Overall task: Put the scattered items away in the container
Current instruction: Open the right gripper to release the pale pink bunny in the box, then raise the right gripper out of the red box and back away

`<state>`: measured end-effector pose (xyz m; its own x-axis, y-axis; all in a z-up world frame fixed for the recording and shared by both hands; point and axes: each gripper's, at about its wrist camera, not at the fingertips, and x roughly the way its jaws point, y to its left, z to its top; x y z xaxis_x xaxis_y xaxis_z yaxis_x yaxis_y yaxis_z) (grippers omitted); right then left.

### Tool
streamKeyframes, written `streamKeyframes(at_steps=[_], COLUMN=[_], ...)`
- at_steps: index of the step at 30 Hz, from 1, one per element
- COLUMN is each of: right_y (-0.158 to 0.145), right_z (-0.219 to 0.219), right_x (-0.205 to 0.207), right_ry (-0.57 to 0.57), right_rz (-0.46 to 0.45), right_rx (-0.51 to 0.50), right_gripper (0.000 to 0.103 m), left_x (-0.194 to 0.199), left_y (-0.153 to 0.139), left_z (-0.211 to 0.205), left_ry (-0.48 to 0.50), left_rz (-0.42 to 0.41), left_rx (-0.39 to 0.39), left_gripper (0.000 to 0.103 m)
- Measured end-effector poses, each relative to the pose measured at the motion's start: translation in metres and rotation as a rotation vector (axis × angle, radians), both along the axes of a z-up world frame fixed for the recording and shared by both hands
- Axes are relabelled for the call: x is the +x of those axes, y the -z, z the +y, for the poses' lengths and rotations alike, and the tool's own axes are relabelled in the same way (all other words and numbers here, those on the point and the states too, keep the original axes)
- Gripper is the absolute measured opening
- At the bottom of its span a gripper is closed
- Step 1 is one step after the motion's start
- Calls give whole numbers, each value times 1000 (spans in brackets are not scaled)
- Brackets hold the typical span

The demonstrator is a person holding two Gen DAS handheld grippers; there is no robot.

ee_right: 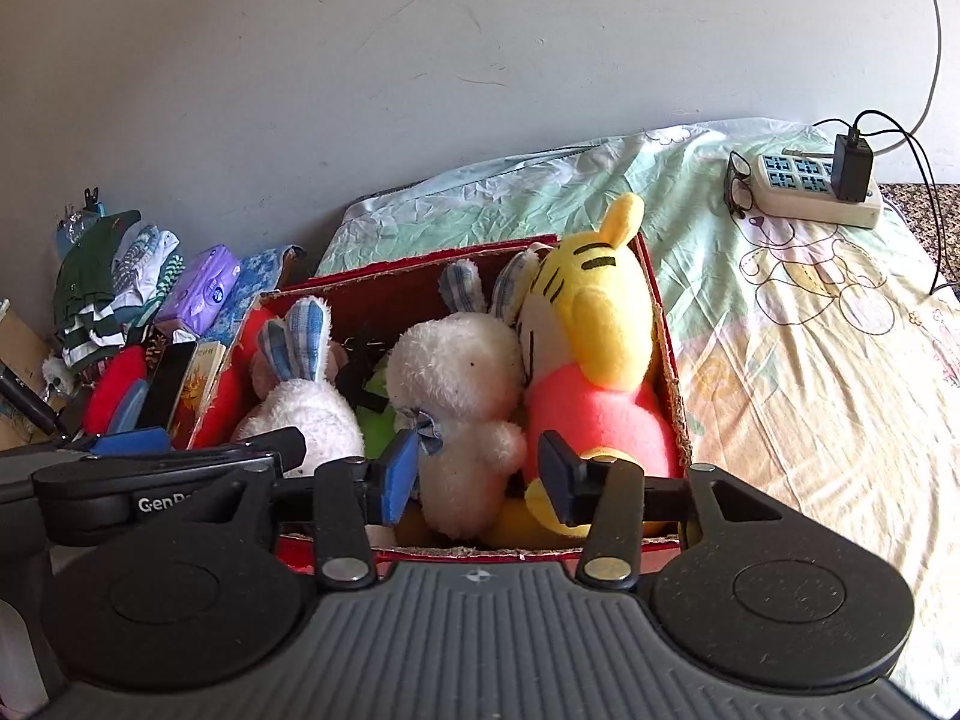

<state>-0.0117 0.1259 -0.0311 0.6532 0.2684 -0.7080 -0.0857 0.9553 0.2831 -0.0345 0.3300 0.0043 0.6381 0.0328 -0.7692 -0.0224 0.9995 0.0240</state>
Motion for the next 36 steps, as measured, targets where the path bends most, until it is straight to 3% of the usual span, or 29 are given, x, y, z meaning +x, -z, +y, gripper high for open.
streamKeyframes(at_steps=[13, 22, 30, 36], right_y=[-11, -23, -27, -25], right_z=[3, 2, 12, 25], right_x=[0, -3, -7, -5], right_ry=[-94, -69, -35, -12], right_rz=[7, -6, -6, 78], right_rx=[-38, -55, -119, -184], right_gripper=[62, 79, 91, 94], left_x=[-13, -18, -23, -28], left_y=[-13, -16, -17, -15], left_z=[-2, -6, 0, 5], left_ry=[-146, -175, -193, -169], left_rz=[5, 20, 37, 61], left_rx=[56, 105, 97, 106], left_gripper=[102, 102, 102, 102])
